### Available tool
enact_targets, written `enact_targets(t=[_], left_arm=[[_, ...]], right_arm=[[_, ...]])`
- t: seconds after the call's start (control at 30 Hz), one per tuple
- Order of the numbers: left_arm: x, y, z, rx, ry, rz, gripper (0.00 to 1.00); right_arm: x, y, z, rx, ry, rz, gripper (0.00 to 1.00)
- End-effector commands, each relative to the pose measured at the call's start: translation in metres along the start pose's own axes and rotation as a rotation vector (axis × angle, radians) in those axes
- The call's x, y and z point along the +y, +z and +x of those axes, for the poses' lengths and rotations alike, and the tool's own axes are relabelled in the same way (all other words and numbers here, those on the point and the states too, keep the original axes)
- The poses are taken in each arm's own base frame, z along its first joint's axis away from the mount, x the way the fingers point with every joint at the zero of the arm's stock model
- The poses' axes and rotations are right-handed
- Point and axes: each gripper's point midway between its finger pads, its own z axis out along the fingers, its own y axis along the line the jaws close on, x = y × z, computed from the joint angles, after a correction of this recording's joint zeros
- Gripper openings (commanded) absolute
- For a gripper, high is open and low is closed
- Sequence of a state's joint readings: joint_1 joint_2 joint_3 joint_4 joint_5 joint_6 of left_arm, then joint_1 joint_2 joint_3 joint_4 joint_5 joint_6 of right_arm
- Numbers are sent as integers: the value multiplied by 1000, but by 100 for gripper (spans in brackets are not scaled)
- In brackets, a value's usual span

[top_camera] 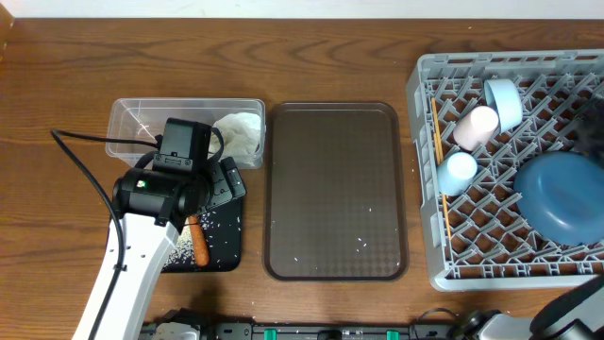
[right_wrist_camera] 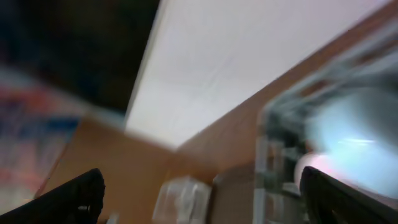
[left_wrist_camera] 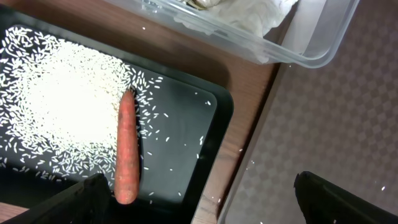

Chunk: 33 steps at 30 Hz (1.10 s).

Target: Sort waste into correct bins and load items into the dishwasher rack

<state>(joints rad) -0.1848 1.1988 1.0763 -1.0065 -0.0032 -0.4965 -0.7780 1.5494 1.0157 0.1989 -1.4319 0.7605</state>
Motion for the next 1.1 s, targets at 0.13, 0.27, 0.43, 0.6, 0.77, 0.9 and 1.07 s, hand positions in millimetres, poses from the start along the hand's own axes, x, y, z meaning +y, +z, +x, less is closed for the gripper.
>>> enact_targets(t=[0.13, 0.27, 0.43, 0.6, 0.77, 0.9, 1.07], left_arm=[[1, -3, -3, -10, 1, -1, 98], [1, -3, -3, -10, 1, -1, 98], [1, -3, -3, -10, 1, -1, 98], [1, -3, -3, -10, 1, -1, 98], [1, -3, -3, -10, 1, -1, 98], [1, -3, -3, -10, 1, -1, 98], [1, -3, -3, -10, 1, -1, 98]], right_arm=[[51, 92, 58, 243, -109, -150, 99], [65, 135, 84, 273, -128, -146, 99], [59, 172, 114, 284, -215, -62, 99], [12, 183, 135, 333, -362, 298, 99], [-4, 170, 122, 365, -631, 695, 99], [21, 171, 109, 380, -801, 765, 99], [40, 164, 114, 437, -821, 766, 99]])
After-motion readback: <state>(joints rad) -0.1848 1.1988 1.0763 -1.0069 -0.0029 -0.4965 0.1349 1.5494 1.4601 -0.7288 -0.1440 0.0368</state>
